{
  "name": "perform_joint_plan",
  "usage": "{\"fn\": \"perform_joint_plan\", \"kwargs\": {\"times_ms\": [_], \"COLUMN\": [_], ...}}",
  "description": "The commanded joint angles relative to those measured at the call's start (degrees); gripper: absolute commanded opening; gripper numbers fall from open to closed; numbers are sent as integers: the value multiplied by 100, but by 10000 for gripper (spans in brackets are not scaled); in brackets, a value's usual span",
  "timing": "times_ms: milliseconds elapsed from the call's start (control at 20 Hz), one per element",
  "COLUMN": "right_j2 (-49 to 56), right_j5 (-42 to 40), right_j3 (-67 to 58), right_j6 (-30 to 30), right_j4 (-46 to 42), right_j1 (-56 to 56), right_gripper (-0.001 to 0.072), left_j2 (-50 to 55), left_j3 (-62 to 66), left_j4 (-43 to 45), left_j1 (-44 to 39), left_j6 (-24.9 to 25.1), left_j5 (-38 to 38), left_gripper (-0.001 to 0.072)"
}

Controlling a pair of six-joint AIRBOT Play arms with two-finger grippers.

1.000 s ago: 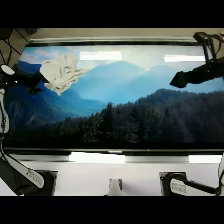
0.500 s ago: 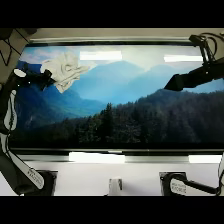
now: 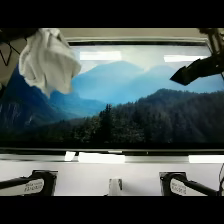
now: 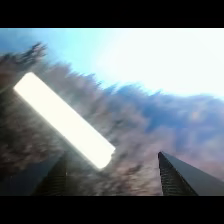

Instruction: Fold the shirts.

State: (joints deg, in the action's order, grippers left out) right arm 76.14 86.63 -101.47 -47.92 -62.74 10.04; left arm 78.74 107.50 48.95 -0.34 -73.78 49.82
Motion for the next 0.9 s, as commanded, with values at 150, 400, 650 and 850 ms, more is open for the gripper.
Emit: {"fn": "perform_joint_plan", "kwargs": {"times_ms": [150, 400, 650, 850], "right_j2": [-1198, -1364, -1364, -1364], "right_j5": [-44, 1266, 1058, 610], "right_j3": [-726, -459, 767, 2002], "right_j6": [-170, -459, -457, -455], "right_j4": [-640, -638, -640, -625], "right_j1": [4, 2, 2, 2], "right_gripper": [584, 574, 549, 559], "left_j2": [-1073, 68, 1384, 1023], "left_j3": [-210, -1856, -1596, -1086], "left_j4": [1759, 1982, 1670, 3077], "left_j1": [-2315, -3646, -3665, -2621], "left_j6": [-1021, -1569, -2022, -1998], "left_j5": [1029, 750, 1617, 3141], "left_gripper": [32, 33, 709, 709]}}
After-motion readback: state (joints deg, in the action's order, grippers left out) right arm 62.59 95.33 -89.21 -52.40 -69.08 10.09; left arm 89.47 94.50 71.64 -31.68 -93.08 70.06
